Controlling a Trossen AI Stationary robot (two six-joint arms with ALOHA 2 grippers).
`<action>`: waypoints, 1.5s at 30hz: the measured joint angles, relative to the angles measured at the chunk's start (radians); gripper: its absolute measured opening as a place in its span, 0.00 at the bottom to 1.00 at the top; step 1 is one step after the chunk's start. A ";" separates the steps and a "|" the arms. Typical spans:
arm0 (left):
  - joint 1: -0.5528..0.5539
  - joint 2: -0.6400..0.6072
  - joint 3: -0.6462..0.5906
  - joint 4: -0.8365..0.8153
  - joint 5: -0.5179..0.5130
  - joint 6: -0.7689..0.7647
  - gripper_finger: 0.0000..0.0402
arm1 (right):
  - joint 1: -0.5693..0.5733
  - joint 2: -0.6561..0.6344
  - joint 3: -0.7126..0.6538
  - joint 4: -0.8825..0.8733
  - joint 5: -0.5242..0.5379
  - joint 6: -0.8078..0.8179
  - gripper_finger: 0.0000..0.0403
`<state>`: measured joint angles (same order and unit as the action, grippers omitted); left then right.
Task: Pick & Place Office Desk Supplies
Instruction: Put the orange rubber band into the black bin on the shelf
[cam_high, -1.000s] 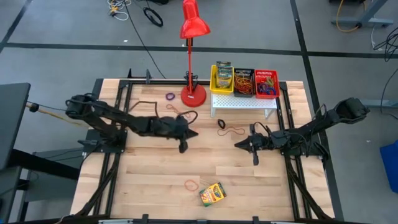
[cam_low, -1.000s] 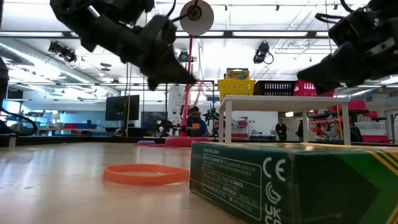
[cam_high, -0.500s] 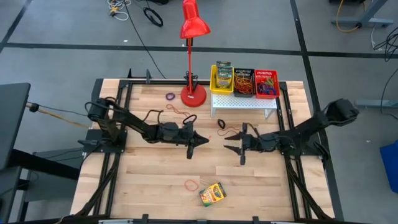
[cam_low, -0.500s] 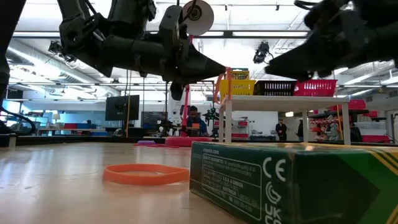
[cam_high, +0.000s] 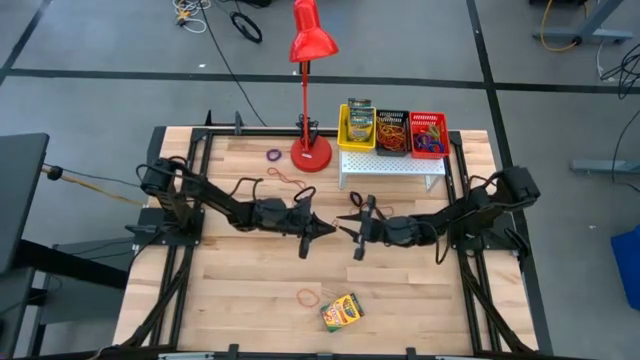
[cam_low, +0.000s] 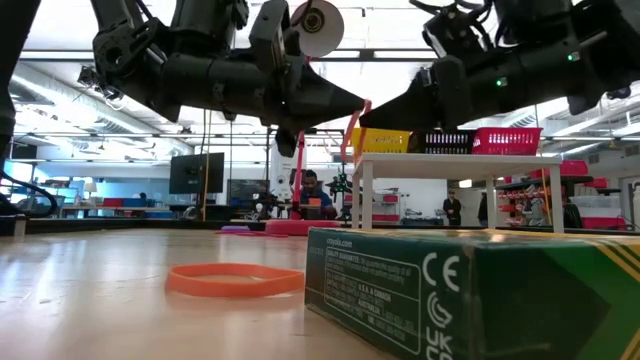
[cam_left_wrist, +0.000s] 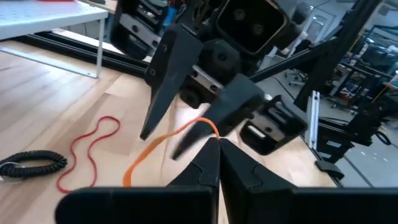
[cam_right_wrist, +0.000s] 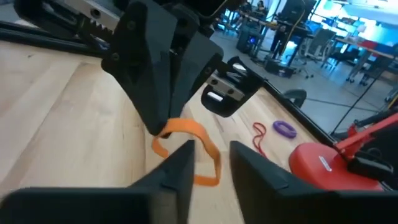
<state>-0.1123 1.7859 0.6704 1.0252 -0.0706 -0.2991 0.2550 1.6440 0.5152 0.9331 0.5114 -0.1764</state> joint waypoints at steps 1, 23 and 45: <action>-0.002 0.000 0.000 0.000 0.000 0.000 0.01 | 0.000 0.000 0.000 -0.001 0.001 -0.003 0.21; -0.029 -0.149 -0.001 -0.310 -0.241 0.159 0.32 | 0.030 -0.188 0.002 -0.239 0.315 -0.065 0.00; -0.023 -0.146 -0.265 0.194 -0.375 0.148 0.26 | -0.466 -0.684 0.308 -1.194 0.189 -0.090 0.00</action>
<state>-0.1356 1.6398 0.4053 1.2190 -0.4454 -0.1510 -0.2115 0.9602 0.8237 -0.2608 0.7002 -0.2666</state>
